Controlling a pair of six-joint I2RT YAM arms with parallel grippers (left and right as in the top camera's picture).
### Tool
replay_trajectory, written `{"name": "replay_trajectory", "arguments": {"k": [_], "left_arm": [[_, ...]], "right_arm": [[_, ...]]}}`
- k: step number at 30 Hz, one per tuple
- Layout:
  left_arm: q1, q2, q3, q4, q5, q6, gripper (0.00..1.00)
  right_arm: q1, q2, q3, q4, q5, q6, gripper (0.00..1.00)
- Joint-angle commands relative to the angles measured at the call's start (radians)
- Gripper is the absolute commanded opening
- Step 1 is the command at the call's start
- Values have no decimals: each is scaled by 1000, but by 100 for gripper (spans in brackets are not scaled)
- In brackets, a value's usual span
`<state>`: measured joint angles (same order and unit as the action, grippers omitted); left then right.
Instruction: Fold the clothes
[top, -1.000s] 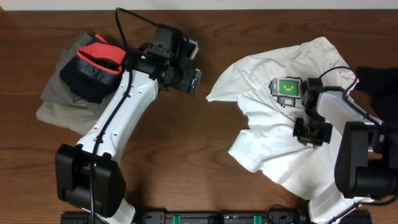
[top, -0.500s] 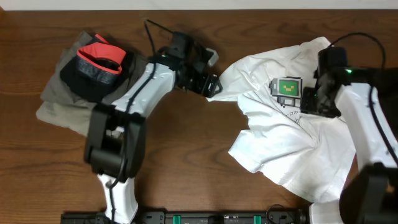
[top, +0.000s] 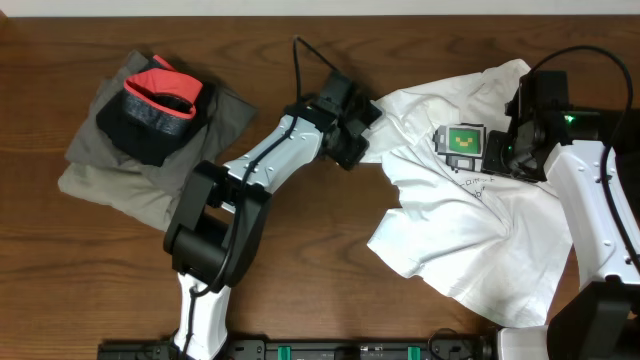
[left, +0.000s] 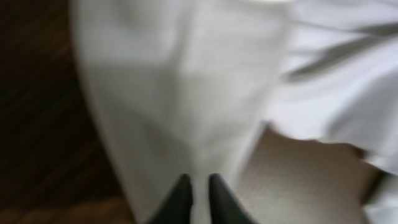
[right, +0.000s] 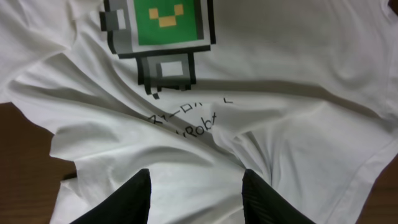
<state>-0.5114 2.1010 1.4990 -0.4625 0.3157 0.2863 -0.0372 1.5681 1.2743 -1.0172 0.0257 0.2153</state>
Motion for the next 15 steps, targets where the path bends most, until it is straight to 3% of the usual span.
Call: {"name": "replay_trajectory", "arguments": {"k": [1,8,11,13,15], "left_arm": [[41,17,3,-3,-169,-11,6],[160,16,3,-66,-220,-64,6],[181,8,3,-87,-114,-48,8],[175,3,3,-90,-25,-31,38],[158,3,5,-86,31,-24,48]], "right_arm": [[-1,-3,6,12,-12,-10,46],[-1,-1,-20,47,-61,-10,47],[-1,11,-53,71,-84,-10,48],[-1,24,-73,89,-84,-10,48],[-1,36,-82,94,-84,-10,48]]}}
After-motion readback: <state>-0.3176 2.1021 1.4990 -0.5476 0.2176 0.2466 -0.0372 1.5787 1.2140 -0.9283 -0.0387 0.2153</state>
